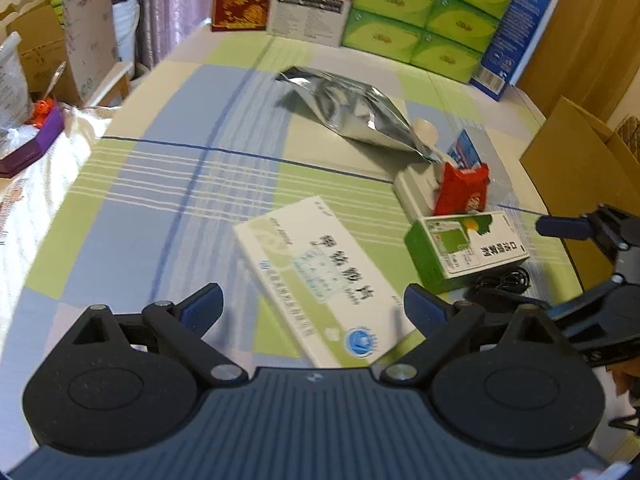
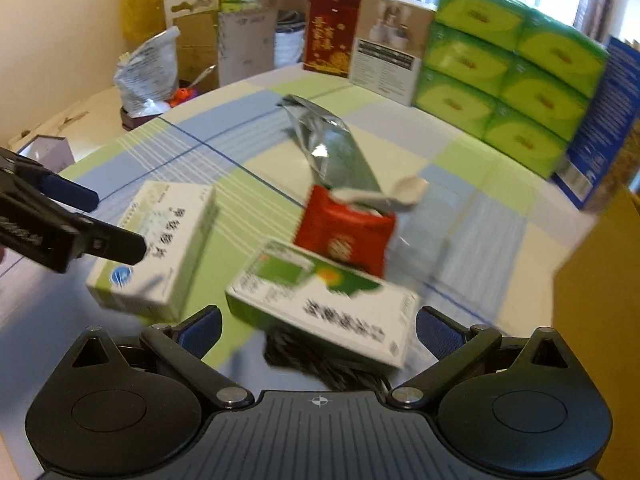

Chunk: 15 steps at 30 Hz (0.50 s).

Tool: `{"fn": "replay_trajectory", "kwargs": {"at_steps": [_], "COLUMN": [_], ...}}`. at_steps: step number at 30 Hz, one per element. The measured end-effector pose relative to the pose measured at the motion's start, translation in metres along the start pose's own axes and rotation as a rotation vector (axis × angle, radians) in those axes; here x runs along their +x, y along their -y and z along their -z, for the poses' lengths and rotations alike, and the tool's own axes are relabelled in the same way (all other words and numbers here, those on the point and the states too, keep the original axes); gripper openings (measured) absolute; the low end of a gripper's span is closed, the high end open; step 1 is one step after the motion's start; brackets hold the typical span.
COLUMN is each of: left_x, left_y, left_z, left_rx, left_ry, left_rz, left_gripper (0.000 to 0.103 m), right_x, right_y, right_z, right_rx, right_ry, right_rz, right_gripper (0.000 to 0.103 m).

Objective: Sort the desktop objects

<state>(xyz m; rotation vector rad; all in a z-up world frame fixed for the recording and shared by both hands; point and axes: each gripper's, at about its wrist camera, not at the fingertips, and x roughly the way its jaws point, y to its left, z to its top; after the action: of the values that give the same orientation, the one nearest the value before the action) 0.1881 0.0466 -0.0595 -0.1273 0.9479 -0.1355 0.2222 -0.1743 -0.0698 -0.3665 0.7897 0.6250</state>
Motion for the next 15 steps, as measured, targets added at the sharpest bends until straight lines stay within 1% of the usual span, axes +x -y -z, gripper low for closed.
{"fn": "replay_trajectory", "kwargs": {"at_steps": [4, 7, 9, 11, 15], "left_x": [0.018, 0.029, 0.036, 0.041, 0.035], "left_y": [0.021, 0.035, 0.040, 0.041, 0.034], "left_z": [-0.004, -0.007, -0.006, -0.004, 0.003], "left_rx": [0.051, 0.091, 0.119, 0.132, 0.142], "left_ry": [-0.018, -0.008, -0.014, -0.034, -0.042], "left_rz": [-0.029, -0.067, -0.105, -0.131, -0.095], "left_gripper": [0.095, 0.095, 0.093, 0.086, 0.076], "right_x": [-0.005, -0.005, -0.005, -0.004, 0.003], "right_y": [0.012, 0.024, 0.025, 0.024, 0.022], "right_z": [0.016, 0.026, 0.029, 0.027, 0.023], "right_rx": [0.071, 0.145, 0.162, 0.165, 0.148], "right_ry": [-0.034, -0.043, -0.040, -0.025, -0.017], "right_rz": [0.008, 0.000, 0.002, -0.011, -0.044], "right_gripper": [0.101, 0.101, 0.101, 0.101, 0.101]}}
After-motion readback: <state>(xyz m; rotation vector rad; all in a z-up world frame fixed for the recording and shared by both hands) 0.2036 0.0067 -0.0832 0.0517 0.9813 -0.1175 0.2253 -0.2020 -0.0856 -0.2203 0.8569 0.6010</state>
